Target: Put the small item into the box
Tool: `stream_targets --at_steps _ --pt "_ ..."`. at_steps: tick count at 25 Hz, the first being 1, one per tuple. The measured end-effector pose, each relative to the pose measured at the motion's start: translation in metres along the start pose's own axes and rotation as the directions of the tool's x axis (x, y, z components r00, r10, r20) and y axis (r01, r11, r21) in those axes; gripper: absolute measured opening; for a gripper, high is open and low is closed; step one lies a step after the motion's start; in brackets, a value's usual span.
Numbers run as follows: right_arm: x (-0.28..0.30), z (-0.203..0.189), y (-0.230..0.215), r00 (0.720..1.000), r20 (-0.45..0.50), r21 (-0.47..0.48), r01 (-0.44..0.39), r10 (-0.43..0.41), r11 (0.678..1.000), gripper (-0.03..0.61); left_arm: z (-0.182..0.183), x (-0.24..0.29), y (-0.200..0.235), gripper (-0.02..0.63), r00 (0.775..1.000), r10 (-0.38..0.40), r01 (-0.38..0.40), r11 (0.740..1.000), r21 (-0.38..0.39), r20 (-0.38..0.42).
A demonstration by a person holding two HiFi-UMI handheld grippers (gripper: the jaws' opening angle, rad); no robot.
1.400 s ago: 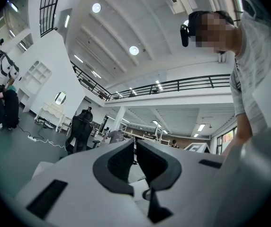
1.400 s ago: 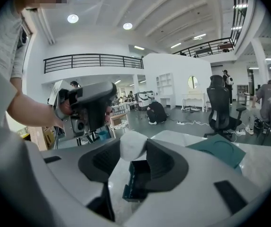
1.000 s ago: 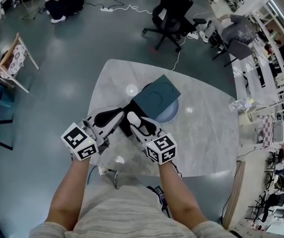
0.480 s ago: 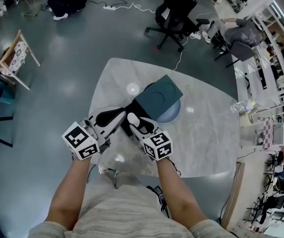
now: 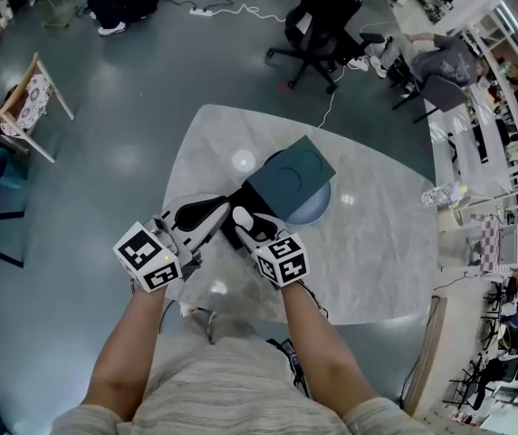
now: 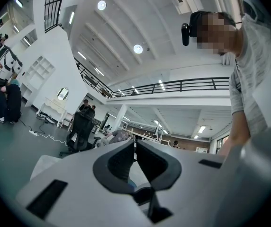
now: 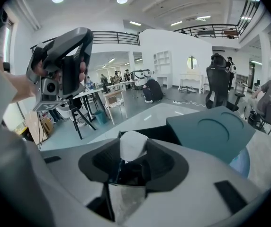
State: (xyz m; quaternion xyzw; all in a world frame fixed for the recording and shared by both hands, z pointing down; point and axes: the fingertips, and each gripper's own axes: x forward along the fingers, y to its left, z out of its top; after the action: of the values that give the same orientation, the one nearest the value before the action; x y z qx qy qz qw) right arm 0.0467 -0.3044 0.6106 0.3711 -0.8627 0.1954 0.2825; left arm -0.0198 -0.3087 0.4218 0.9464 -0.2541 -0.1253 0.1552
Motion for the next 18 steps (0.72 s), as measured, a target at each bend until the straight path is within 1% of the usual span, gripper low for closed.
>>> stream_targets --at_steps 8,18 --pt "0.01 -0.013 -0.003 0.998 -0.057 0.0 0.008 -0.008 1.0 0.186 -0.001 0.0 0.003 0.031 1.0 0.006 -0.006 1.0 -0.004 -0.004" --pt "0.016 -0.018 -0.002 0.993 -0.114 -0.012 0.014 -0.015 1.0 0.186 -0.002 -0.001 0.001 0.031 1.0 0.006 -0.007 1.0 -0.009 -0.011"
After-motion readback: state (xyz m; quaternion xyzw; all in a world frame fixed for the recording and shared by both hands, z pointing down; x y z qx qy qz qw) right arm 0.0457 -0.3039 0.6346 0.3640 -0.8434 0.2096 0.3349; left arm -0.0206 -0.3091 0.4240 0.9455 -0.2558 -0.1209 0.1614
